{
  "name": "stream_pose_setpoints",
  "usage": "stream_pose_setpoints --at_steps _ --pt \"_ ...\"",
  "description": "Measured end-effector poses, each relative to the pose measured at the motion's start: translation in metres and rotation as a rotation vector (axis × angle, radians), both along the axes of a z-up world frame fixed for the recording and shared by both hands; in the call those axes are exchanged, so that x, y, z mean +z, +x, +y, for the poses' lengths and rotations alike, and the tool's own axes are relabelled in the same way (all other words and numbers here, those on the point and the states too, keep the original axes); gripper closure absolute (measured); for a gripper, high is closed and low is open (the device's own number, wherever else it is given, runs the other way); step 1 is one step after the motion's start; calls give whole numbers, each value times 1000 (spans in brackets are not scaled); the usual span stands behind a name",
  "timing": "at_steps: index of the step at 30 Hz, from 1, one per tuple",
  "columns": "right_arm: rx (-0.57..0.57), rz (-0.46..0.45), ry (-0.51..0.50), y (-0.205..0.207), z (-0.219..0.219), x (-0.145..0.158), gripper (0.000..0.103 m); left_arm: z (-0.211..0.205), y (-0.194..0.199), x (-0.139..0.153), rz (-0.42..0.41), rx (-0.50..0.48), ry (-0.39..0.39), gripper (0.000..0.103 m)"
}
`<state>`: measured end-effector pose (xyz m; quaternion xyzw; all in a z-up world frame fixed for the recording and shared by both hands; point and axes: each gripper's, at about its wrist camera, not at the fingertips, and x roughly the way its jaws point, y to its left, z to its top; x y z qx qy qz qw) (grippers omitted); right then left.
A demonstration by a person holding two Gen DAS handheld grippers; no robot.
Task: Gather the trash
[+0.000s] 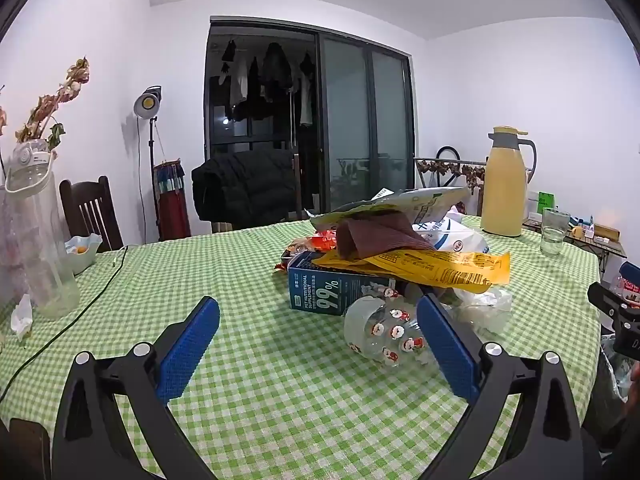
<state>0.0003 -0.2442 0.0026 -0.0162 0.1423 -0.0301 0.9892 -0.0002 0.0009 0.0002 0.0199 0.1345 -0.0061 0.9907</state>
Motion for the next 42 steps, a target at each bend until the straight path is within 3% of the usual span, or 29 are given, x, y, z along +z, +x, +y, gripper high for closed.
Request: stream_pose_setpoints --at_steps 42 --pt "16 3 -4 1 1 2 7 -2 0 -1 5 0 -4 7"
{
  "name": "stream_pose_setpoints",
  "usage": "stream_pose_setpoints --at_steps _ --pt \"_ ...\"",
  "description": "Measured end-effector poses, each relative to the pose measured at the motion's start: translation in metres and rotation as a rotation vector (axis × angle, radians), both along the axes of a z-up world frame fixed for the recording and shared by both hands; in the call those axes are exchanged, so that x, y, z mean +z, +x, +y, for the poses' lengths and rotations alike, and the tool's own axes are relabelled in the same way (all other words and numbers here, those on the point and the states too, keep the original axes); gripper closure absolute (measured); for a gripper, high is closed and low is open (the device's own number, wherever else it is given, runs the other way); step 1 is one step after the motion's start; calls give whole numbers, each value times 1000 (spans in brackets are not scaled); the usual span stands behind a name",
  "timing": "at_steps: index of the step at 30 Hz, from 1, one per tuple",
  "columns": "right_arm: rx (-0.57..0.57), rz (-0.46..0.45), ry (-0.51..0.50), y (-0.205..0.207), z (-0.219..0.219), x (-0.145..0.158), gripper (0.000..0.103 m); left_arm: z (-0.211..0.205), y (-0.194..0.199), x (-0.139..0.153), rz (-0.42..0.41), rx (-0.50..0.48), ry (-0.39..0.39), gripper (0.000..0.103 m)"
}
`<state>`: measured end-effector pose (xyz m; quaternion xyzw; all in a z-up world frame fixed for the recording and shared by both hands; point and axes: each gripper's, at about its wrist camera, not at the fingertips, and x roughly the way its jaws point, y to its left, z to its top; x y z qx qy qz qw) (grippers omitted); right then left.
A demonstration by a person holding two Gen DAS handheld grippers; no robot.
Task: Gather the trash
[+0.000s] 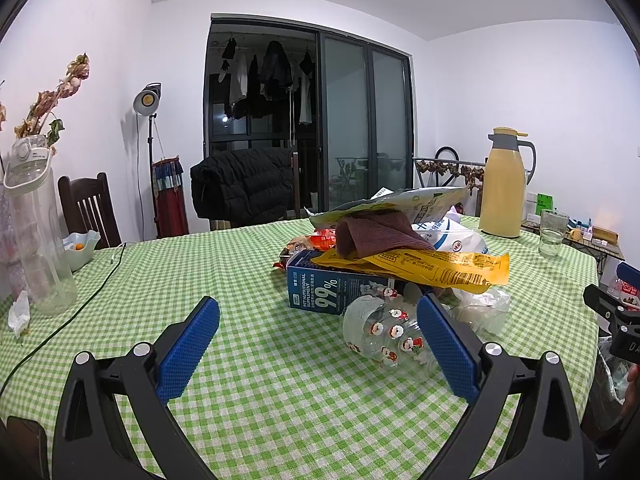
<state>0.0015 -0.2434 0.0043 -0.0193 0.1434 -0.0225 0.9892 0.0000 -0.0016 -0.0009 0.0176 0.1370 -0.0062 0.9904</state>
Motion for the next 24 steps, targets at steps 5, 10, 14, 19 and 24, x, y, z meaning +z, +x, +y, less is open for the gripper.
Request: stream_pose_setpoints --at_steps 5,10,14,19,24 --pt "-3 3 -3 1 0 -2 7 0 0 0 0 0 -1 7" --pt "-2 8 -3 0 0 -4 7 1 0 0 0 0 -1 7" --pt "-3 6 -4 -1 0 -3 7 1 0 0 1 0 -2 7" --pt "-1 10 -6 0 1 -3 7 0 -1 0 1 2 -4 7" --pt "1 8 -8 -1 2 -3 7 1 -1 0 1 1 -4 7"
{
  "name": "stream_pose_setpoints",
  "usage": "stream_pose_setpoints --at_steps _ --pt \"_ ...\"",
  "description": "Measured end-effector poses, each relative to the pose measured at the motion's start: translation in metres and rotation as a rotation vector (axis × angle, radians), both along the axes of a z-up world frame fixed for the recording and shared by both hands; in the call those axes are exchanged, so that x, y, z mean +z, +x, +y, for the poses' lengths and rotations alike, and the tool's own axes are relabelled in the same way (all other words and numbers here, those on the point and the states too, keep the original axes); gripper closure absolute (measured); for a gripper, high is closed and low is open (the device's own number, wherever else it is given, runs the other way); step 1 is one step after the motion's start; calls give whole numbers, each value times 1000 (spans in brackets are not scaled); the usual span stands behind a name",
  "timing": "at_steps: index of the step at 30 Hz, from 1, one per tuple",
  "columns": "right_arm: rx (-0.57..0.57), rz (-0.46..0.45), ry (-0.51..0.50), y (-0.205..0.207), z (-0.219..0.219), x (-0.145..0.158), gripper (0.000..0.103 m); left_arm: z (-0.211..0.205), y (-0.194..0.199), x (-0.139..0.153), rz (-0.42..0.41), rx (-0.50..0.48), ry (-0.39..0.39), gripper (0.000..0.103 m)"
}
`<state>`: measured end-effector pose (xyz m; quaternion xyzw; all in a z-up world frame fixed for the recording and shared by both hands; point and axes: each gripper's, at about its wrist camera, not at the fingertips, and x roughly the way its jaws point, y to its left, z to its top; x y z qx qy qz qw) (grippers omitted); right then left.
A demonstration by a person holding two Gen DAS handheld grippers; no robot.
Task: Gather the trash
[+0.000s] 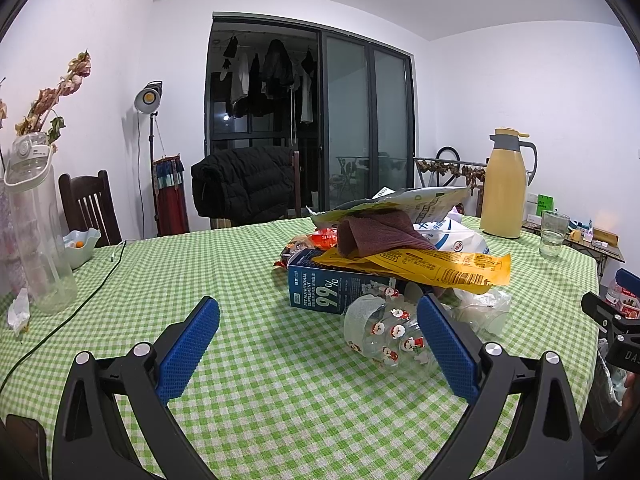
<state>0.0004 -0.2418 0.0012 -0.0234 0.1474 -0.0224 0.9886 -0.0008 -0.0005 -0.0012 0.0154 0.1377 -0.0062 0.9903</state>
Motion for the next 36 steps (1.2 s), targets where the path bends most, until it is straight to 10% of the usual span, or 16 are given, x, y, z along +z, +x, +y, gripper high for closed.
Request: stream_pose_setpoints --at_steps 36 --pt "78 22 114 7 -14 7 7 12 3 0 -6 38 -57 7"
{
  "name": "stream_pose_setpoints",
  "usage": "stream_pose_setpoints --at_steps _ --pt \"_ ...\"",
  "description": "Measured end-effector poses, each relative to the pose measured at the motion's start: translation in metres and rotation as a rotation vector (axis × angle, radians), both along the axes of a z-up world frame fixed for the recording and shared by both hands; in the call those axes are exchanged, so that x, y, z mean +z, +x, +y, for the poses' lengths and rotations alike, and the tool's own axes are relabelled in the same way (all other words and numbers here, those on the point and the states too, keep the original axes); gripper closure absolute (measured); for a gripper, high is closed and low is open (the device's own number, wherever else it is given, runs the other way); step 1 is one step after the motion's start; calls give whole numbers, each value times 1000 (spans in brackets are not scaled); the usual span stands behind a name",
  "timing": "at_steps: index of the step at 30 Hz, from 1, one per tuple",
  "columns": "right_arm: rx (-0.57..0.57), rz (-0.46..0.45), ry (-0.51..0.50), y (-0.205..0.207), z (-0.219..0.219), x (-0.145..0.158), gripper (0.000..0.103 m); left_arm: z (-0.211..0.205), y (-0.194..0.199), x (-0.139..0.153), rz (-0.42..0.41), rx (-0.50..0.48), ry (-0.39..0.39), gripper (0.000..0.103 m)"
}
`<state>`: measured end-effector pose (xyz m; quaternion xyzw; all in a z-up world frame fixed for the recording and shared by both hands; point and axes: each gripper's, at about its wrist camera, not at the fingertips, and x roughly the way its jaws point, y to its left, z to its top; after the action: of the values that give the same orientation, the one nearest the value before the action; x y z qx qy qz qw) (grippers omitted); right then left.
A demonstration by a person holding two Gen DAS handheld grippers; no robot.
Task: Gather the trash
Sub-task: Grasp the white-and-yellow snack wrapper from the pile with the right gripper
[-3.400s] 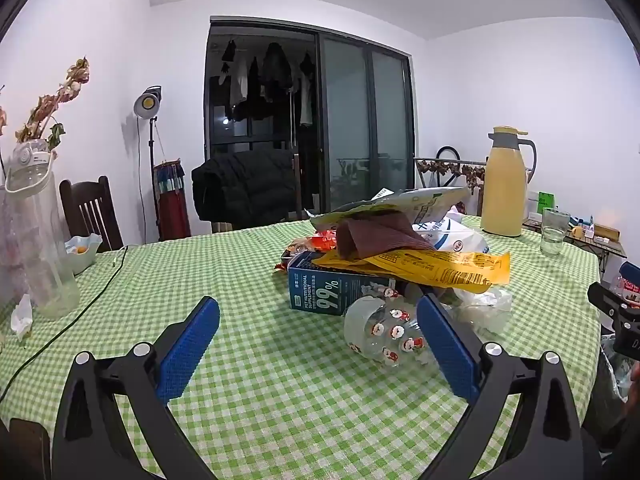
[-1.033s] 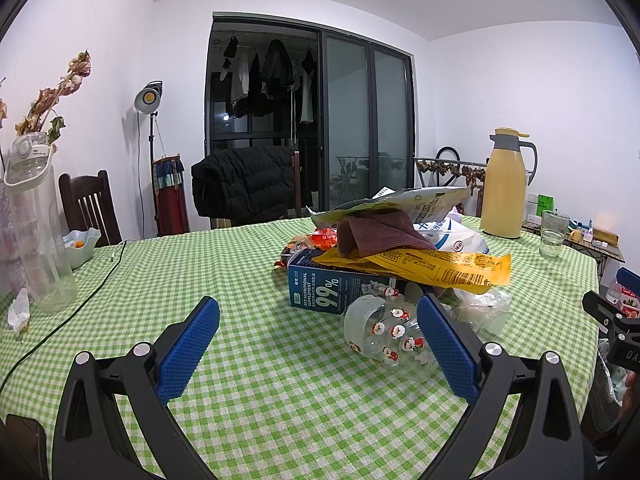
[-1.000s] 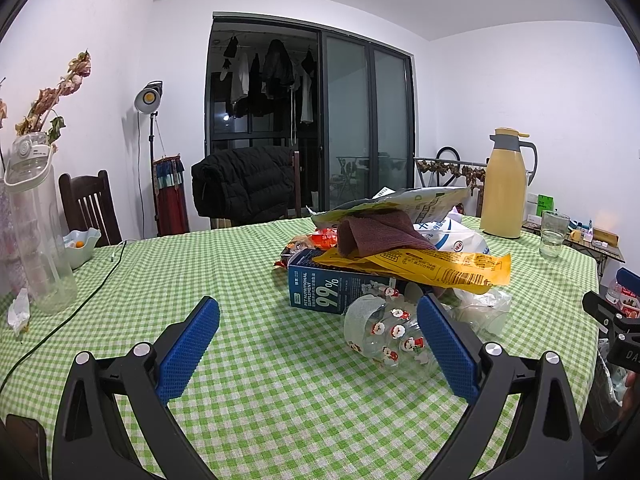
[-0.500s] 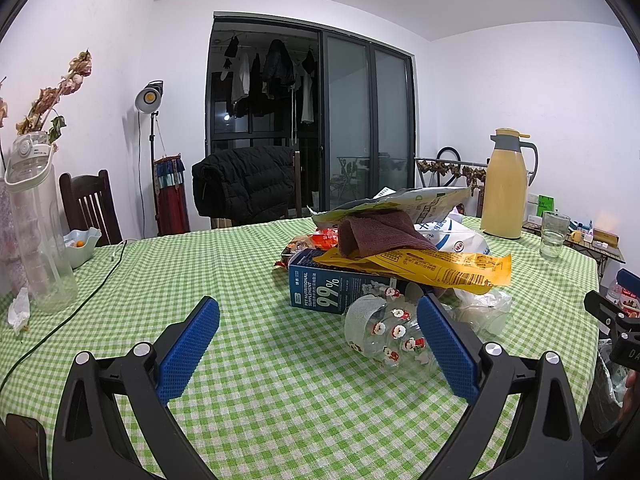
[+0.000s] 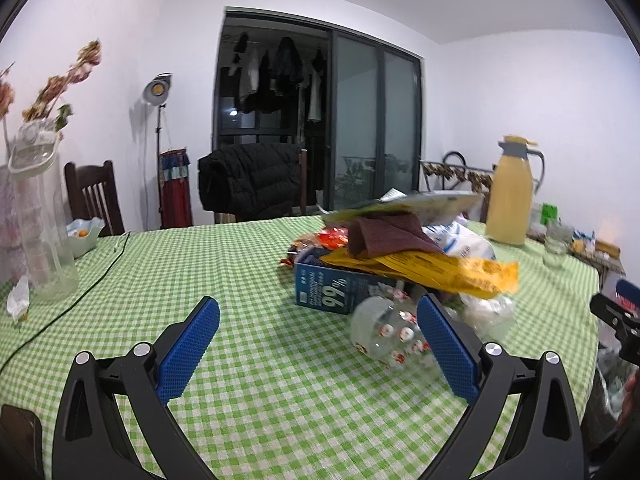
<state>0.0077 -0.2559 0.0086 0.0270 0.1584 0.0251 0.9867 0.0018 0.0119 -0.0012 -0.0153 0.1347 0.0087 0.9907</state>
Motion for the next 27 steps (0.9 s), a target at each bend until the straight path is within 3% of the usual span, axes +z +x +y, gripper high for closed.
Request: stream_pose_setpoints --at_steps 4,7,9,12,16,17,20,25,26,27 --pt "59 60 96 13 -7 6 7 11 -3 5 -50 51 -35 7" --pt "67 -14 85 14 -5 13 7 16 -1 8 -53 78 -42 7" --pt "67 -14 17 21 1 18 7 18 1 8 -46 71 -55 7" --pt "185 108 -95 47 15 25 7 18 4 6 -29 33 -78 7" --pt "246 85 -258 69 45 41 8 19 5 4 -30 51 -71 7" --pt "263 67 -311 73 54 43 10 20 6 4 -27 54 -76 7" --pt "326 43 -479 96 86 46 41 24 9 3 -10 55 -93 7" --pt "401 72 -603 147 114 50 42 23 9 2 -6 37 -97 7" --pt "407 78 -617 152 117 49 45 22 8 2 -9 34 -93 7" --pt "409 88 -639 158 120 48 55 22 7 3 -11 32 -91 7"
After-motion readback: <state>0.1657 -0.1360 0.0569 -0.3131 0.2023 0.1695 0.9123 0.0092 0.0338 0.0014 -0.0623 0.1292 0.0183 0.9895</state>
